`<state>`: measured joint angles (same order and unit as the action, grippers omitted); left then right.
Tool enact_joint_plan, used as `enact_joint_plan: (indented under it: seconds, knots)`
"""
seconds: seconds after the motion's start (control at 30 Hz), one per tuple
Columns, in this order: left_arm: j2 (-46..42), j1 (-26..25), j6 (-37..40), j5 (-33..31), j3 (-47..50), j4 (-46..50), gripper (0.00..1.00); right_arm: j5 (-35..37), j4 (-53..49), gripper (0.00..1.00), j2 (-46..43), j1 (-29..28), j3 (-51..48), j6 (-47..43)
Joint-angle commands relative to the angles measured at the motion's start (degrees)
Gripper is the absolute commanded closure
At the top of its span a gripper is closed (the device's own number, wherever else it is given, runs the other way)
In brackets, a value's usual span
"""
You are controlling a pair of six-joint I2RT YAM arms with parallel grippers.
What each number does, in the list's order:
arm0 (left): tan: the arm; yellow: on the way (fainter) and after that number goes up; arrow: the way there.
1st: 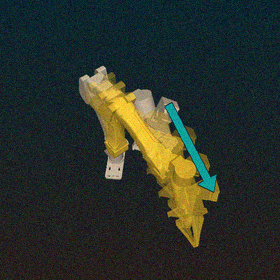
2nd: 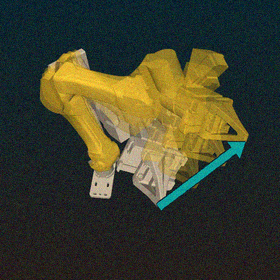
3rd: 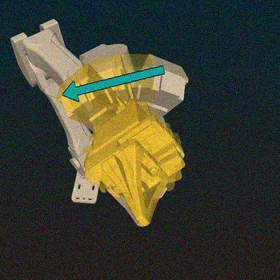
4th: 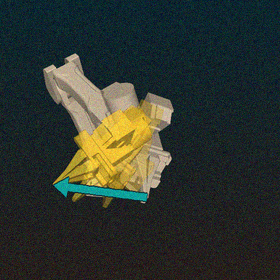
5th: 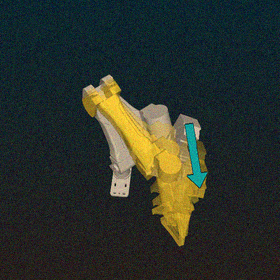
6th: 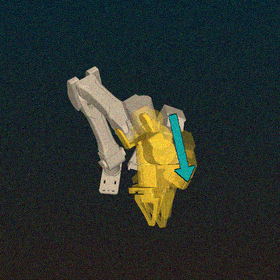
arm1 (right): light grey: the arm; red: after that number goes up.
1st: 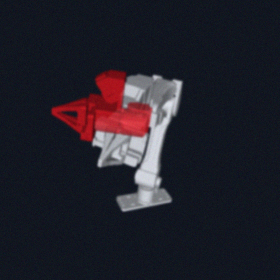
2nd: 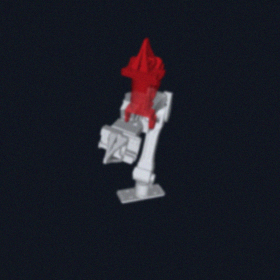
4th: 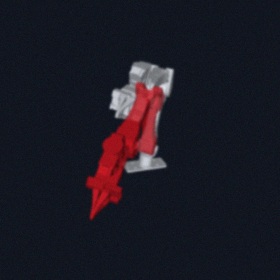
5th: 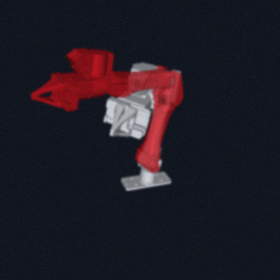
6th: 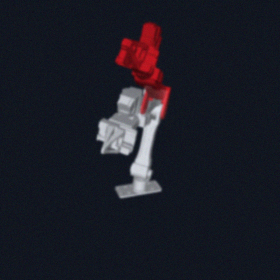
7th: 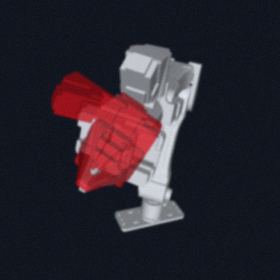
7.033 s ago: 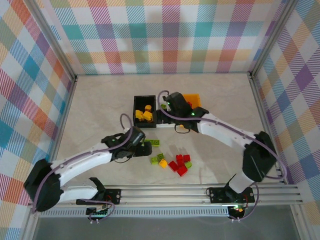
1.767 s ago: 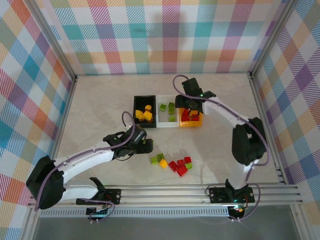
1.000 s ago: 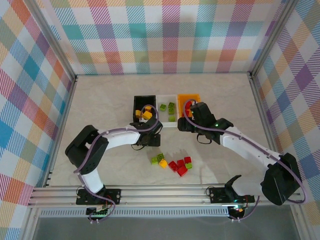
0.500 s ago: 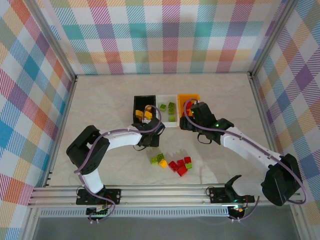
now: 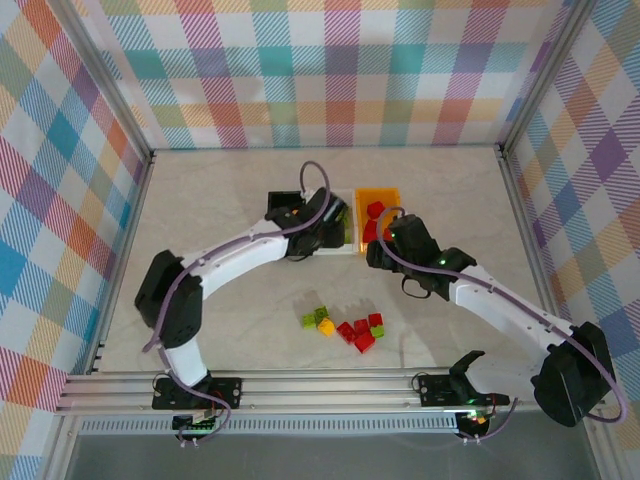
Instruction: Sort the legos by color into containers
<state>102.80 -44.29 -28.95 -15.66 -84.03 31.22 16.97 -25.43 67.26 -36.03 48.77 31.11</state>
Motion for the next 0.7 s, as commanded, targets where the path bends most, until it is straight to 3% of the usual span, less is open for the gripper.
enact_joint_plan:
  seconds: [0.0, 0.13, 0.23, 0.33, 0.53, 0.67]
  knots:
    - [8.2, 1.65, 2.2, -0.92, -7.45, 3.47, 0.36, 0.78, -1.37, 0.21, -1.8, -0.08, -1.01, 0.99]
    - [16.38, 2.18, 3.39, -1.38, -18.34, 6.66, 0.32, -0.13, -1.89, 0.2, -2.88, -0.09, -2.13, 1.67]
    - [19.72, 2.35, 3.29, -1.13, -24.74, 9.2, 0.17, -2.09, -2.67, 0.19, -3.01, -0.09, -2.67, 2.14]
    - [17.39, 2.15, 2.57, 0.88, -25.7, 8.66, 0.07, -5.11, -3.4, 0.19, -3.43, -0.1, -3.79, 2.3]
    - [4.78, 0.03, 2.05, 2.44, -18.25, 5.27, 0.0, -12.27, -3.63, 0.23, -3.39, -1.66, -6.54, 1.03]
    - [-8.41, -1.23, -0.24, 3.14, -3.26, 0.71, 0.0, -16.62, -1.78, 0.25, -1.11, -8.19, -6.77, -0.74]
